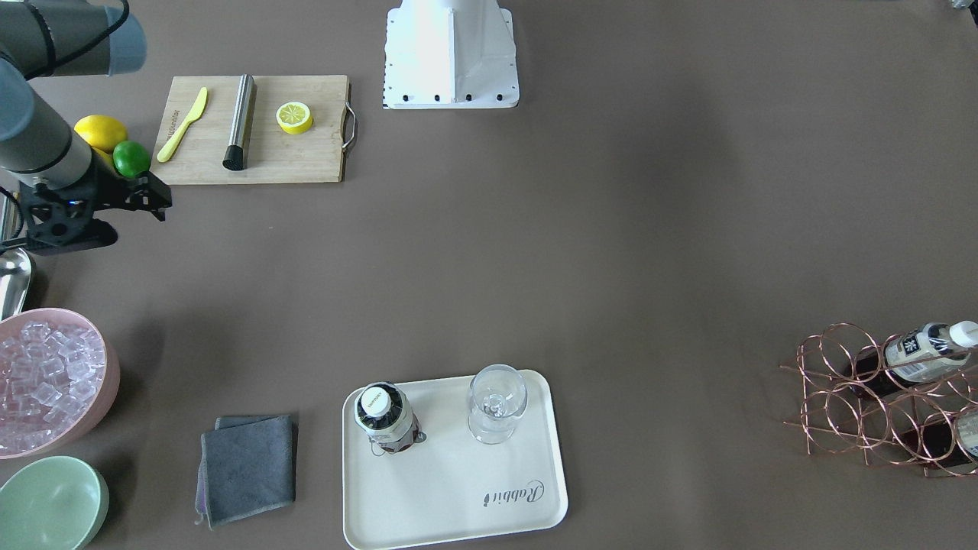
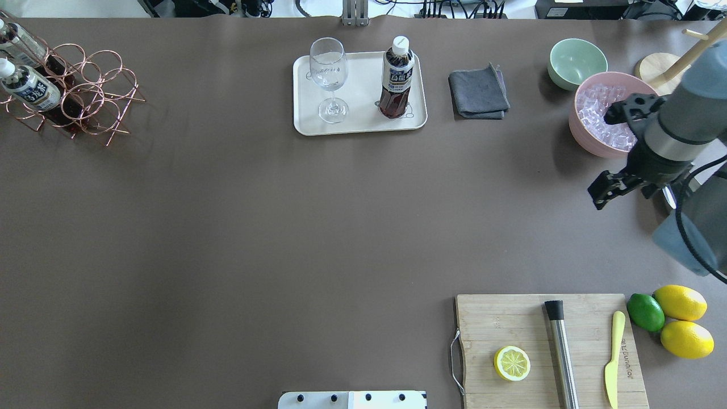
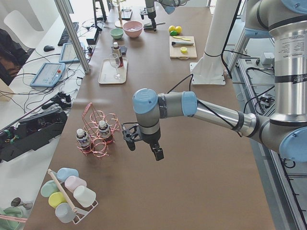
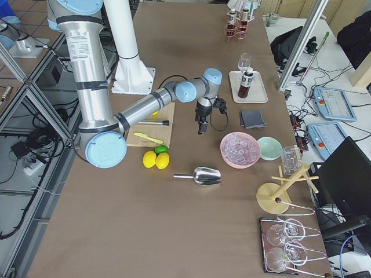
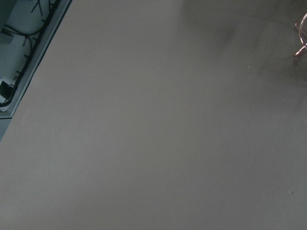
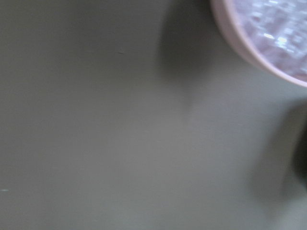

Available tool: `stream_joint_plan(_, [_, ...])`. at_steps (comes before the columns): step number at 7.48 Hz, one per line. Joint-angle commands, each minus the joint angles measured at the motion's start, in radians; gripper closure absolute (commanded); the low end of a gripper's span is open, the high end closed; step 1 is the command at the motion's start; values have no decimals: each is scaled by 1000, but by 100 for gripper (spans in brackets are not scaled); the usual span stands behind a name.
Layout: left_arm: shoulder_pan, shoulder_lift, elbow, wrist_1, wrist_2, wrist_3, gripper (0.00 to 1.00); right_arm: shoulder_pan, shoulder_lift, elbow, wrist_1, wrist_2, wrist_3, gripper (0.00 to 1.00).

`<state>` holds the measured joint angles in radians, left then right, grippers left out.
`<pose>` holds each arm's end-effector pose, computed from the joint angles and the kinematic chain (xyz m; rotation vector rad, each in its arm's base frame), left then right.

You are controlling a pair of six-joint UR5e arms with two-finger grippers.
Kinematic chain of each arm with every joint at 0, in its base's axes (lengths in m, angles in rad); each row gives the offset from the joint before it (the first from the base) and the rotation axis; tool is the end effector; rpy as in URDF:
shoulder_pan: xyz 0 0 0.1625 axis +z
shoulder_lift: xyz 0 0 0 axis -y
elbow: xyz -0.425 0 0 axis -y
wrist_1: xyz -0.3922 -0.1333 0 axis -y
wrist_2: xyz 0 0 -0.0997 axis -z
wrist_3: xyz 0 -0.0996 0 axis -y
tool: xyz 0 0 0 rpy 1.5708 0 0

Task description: Take tea from basket to plate

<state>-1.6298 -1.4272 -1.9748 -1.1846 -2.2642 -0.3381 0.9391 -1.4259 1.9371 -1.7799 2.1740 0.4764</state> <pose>-0.0935 -0.4026 0.5706 -0.2175 0.6742 -0.4241 -0.2469 -0.4674 0.4398 -0.0660 -0.6645 -0.2406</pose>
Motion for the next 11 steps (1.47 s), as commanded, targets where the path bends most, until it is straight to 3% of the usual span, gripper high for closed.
stream_joint_plan(1, [4,102,25,-227,-127,13,1,259,-181,-54,-24,18,-160,0])
stream_joint_plan(3, [25,70,40,-231,-123,11,1,467,-211,-217,-23,47,-403,0])
stream_joint_plan(4, [53,36,78,-246,-123,11,1,536,-212,-292,-19,91,-418,0])
stream_joint_plan(6, [129,16,77,-250,-114,17,1,553,-211,-319,63,104,-417,0])
stream_joint_plan(7, [146,4,68,-242,-60,17,1,552,-202,-317,65,104,-407,0])
stream_joint_plan(11, [145,8,76,-240,-64,16,1,550,-197,-401,278,115,-296,0])
